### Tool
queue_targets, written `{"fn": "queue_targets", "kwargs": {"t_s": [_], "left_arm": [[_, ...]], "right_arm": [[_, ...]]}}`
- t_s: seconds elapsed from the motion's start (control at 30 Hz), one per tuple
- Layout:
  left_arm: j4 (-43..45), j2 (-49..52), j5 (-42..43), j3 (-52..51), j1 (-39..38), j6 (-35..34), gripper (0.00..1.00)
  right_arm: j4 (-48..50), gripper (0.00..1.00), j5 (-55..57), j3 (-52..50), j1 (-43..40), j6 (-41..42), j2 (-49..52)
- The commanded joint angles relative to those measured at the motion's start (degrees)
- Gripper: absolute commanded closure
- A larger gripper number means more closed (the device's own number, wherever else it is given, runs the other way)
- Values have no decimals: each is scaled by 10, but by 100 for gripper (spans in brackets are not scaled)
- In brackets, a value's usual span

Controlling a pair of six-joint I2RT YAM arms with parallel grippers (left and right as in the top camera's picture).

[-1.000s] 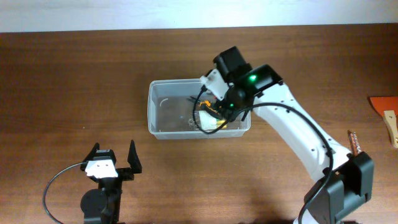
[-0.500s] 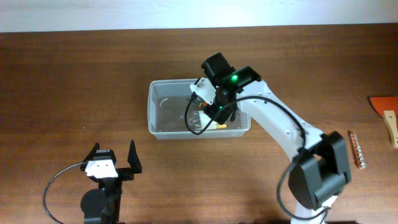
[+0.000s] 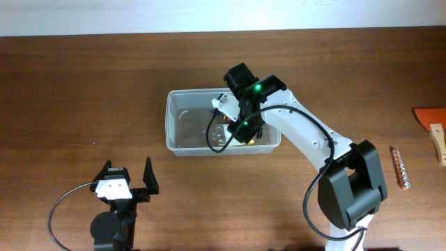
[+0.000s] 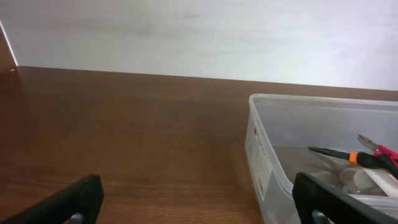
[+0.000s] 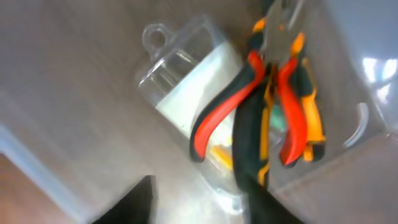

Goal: Pack container
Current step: 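Lift the red-black pliers and carry them left into the container, then move the right gripper back right over the orange socket rail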

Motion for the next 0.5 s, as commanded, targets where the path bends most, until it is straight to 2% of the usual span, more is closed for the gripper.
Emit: {"fn": "queue_targets", "kwargs": {"t_s": [0.0,0.1,0.23,0.33,0.47], "left_arm": [[-3,2,-1,-2,-2,-1,1],[-3,2,-1,-2,-2,-1,1],[-3,2,-1,-2,-2,-1,1],[-3,2,-1,-2,-2,-1,1],[-3,2,-1,-2,-2,-1,1]], "right_arm": [[-24,1,-1,44,-10,5,-2],[-71,1,66,107,-29,45,-3],[-154,1,125,204,-81,52,-6],[-206,2,131,255,-146,66,-17],[-233,1,128,266,-252,66,-51]]}}
